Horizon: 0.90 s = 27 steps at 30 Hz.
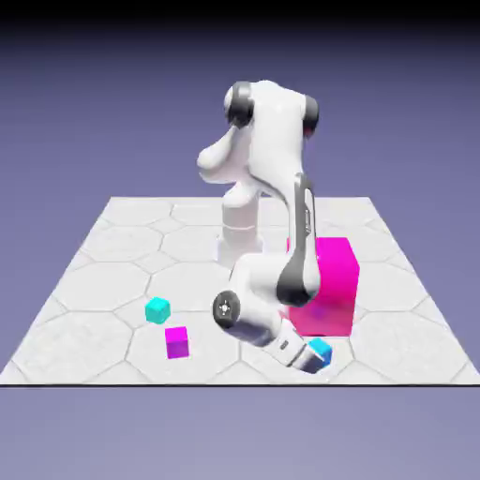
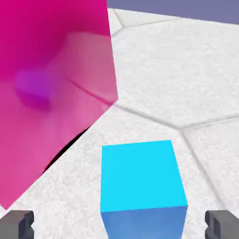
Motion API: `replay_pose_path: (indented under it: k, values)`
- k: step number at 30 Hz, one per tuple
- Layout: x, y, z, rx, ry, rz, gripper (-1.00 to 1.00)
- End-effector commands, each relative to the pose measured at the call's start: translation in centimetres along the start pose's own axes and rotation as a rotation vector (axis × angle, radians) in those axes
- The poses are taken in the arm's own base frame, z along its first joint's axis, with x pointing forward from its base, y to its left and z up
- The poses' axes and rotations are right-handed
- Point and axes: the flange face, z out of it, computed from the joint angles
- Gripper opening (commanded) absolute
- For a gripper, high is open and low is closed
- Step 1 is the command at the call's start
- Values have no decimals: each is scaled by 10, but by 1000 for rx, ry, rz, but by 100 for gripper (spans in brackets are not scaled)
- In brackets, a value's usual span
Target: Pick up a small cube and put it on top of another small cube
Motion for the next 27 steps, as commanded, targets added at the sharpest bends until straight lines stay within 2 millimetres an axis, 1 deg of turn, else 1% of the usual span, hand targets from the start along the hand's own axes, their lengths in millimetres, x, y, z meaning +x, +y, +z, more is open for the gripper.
replay_pose_path:
  k: [1, 3, 4, 5, 6, 8, 9, 18, 27]
  values:
    - [0, 0, 0, 0, 0, 0, 0]
    - [-9, 10, 53, 0, 1, -1, 0]
    - [-11, 11, 62, 0, 0, 0, 0]
    - [-11, 11, 62, 0, 0, 0, -100]
    - [-11, 11, 62, 0, 0, 0, -100]
    - [-1, 2, 9, 0, 1, -1, -100]
    - [1, -1, 1, 1, -10, 27, -100]
    - [10, -12, 7, -16, -148, 393, -100]
    - [21, -24, 10, -89, -273, 751, -100]
